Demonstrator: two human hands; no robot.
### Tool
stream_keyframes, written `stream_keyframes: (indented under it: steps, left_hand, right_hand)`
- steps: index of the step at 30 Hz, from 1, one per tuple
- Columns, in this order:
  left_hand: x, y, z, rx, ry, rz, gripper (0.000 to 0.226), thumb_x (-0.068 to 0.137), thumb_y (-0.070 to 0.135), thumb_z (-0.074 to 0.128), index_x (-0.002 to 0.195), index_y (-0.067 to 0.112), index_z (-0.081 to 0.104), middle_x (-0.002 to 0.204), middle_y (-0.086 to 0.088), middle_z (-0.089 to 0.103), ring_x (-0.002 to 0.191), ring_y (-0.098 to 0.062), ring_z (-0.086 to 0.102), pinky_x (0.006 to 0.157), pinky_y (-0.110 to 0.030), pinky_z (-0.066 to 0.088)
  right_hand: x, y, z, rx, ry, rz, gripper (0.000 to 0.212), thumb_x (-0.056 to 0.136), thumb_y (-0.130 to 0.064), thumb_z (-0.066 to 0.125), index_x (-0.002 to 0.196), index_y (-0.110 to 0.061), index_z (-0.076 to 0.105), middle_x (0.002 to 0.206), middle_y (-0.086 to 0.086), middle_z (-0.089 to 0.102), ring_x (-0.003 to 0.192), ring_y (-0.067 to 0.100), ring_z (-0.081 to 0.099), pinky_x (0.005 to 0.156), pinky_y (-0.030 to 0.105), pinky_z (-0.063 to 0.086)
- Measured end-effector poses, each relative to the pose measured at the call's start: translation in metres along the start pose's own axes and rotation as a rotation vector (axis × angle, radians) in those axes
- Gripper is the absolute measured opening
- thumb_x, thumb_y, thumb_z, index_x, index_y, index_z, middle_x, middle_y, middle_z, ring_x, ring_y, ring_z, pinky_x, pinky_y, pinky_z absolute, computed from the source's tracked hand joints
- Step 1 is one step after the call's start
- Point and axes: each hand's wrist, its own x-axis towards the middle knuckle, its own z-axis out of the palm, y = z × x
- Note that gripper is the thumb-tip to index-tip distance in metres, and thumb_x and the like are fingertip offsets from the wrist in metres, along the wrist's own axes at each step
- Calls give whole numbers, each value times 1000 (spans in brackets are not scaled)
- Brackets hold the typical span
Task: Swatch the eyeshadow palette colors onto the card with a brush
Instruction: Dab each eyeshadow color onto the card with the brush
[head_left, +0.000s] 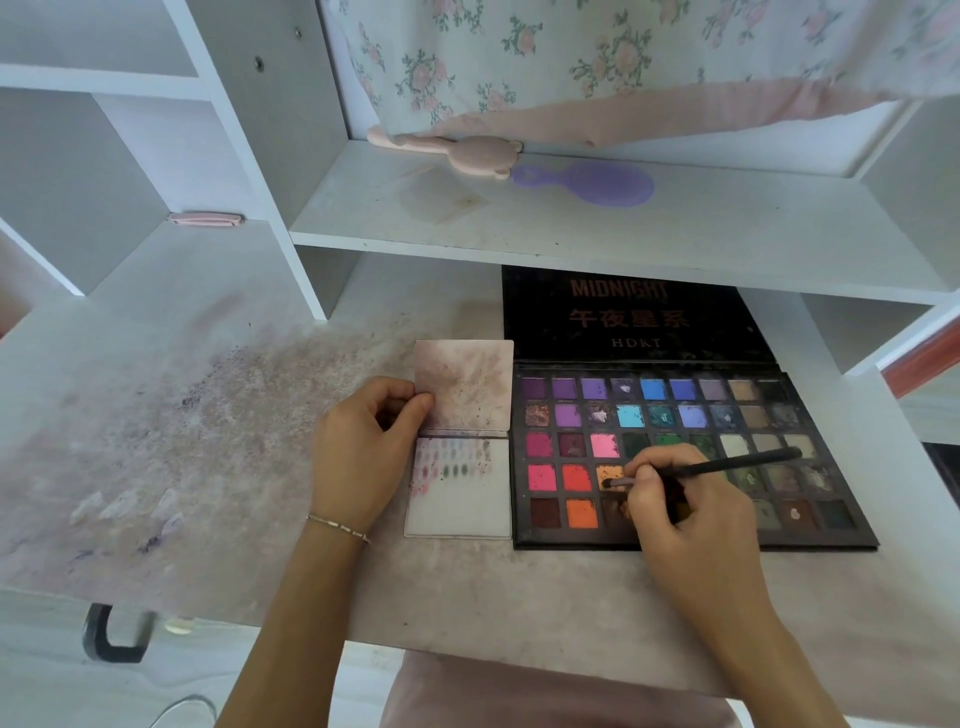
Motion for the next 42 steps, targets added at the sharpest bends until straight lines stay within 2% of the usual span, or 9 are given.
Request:
stream_keyframes:
  steps: [4, 6, 12, 14, 19, 27, 34, 38, 42]
  left_hand:
    - [1, 0, 0, 6, 0, 7, 8, 80, 22, 66, 73, 27, 64, 65, 18, 61, 62, 3, 57, 58, -1, 38]
    - [1, 1, 0, 12, 2, 11, 10, 80, 22, 66, 73, 28, 63, 65, 18, 61, 62, 3, 56, 58, -1, 38]
    - [1, 1, -1, 12, -2, -5, 9, 80, 22, 66, 73, 27, 63, 66, 17, 61, 63, 1, 57, 58, -4, 40]
    - [1, 1, -1, 10, -6, -2, 12, 80, 22, 66, 72, 30, 62, 66, 17, 61, 63, 0, 57, 58, -5, 40]
    - [1, 1, -1, 10, -12, 3, 10, 80, 22, 66, 73, 28, 62, 66, 17, 61, 63, 1, 57, 58, -5, 41]
    - [1, 1, 0, -6, -14, -5, 7, 80, 22, 65, 73, 25, 64, 66, 15, 62, 64, 0, 58, 59, -8, 43]
    - [0, 2, -1, -23, -14, -21, 11, 80, 21, 66, 72, 28, 62, 66, 16, 61, 61, 2, 57, 59, -5, 41]
    - [0, 2, -1, -16, -18, -22, 6, 80, 22, 66, 74, 24, 64, 67, 16, 61, 62, 1, 57, 59, -6, 42]
    - [0, 3, -1, -12, -13, -20, 13, 80, 22, 66, 71, 29, 61, 66, 16, 61, 62, 1, 57, 59, -7, 42]
  right_hand:
    - [1, -7, 5, 65, 2, -29, 10, 80, -31, 42, 74, -38, 46, 68, -16, 54, 69, 4, 57, 58, 6, 42]
    - [0, -12, 10, 112, -26, -33, 10, 78, -37, 39, 74, -37, 48, 65, -14, 54, 68, 5, 56, 54, 8, 41]
    - [-5, -33, 42, 201, -198, -44, 4, 79, -35, 47, 77, -36, 50, 74, -12, 58, 68, 8, 56, 57, 13, 42]
    - [-6, -41, 52, 204, -242, -69, 9, 80, -28, 51, 78, -37, 50, 75, -14, 57, 70, 8, 56, 60, 16, 44]
    - [-3, -48, 65, 115, -237, -133, 9, 79, -23, 55, 83, -22, 63, 76, -25, 51, 79, 6, 53, 67, 18, 46]
    - [-3, -48, 65, 67, -253, -135, 12, 78, -26, 55, 85, -21, 64, 77, -27, 48, 79, 2, 52, 68, 14, 44]
    - [-4, -49, 65, 26, -265, -167, 11, 77, -24, 56, 82, -20, 65, 73, -28, 43, 73, 3, 50, 64, 17, 43]
    - [-3, -49, 66, 45, -266, -147, 11, 78, -23, 56, 83, -20, 65, 76, -28, 44, 76, 2, 51, 68, 16, 44]
    - [-3, -50, 65, 32, -266, -166, 10, 78, -22, 57, 83, -19, 64, 75, -24, 45, 75, 3, 51, 68, 21, 45]
